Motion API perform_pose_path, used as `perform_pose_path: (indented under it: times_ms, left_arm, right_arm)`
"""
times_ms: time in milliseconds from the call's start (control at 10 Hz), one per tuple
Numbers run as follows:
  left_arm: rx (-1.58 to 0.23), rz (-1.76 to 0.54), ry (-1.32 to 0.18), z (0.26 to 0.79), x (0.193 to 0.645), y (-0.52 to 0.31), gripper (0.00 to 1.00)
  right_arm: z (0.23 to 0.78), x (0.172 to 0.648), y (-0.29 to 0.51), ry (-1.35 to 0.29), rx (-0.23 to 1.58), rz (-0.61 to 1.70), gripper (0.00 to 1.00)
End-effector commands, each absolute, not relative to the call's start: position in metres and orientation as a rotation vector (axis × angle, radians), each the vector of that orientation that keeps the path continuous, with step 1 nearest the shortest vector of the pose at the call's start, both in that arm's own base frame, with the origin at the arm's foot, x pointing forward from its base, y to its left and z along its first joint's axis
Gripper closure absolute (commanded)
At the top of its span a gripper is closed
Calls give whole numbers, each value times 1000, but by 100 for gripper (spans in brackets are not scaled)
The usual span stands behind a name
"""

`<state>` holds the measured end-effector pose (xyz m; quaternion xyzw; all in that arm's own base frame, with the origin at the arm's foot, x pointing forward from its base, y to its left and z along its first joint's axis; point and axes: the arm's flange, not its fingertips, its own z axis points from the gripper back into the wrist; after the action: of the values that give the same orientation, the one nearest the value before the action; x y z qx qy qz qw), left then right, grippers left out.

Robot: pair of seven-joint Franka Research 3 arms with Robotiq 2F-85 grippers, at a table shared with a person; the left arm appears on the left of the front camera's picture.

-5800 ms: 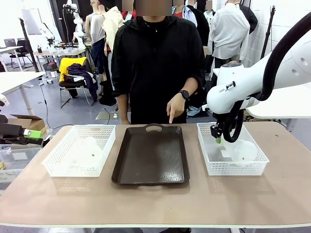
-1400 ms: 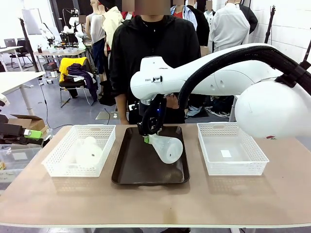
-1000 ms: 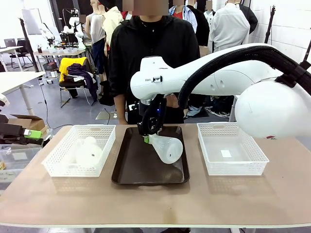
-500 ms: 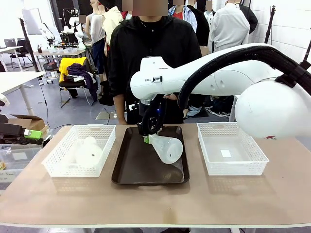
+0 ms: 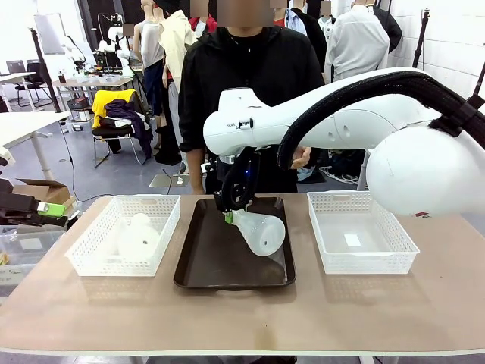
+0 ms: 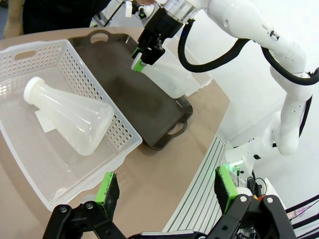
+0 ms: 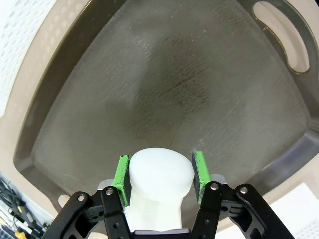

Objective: Prepare the laboratory tools.
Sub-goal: Place the picked Big flask upright in the Handle tray as instructed by the person.

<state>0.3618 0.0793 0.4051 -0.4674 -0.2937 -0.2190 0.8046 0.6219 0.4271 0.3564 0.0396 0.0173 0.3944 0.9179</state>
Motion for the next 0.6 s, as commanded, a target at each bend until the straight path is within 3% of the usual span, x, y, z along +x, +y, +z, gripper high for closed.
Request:
perform_pose_path:
  times_ms: [0, 500]
  left_arm:
    - [-1006, -471, -631, 405, 360, 80, 0]
    - [-1006, -471, -631, 405, 360, 80, 0]
  right_arm:
    - [356, 622, 427, 25, 83, 806, 100]
    - [356, 622, 427, 25, 83, 806, 100]
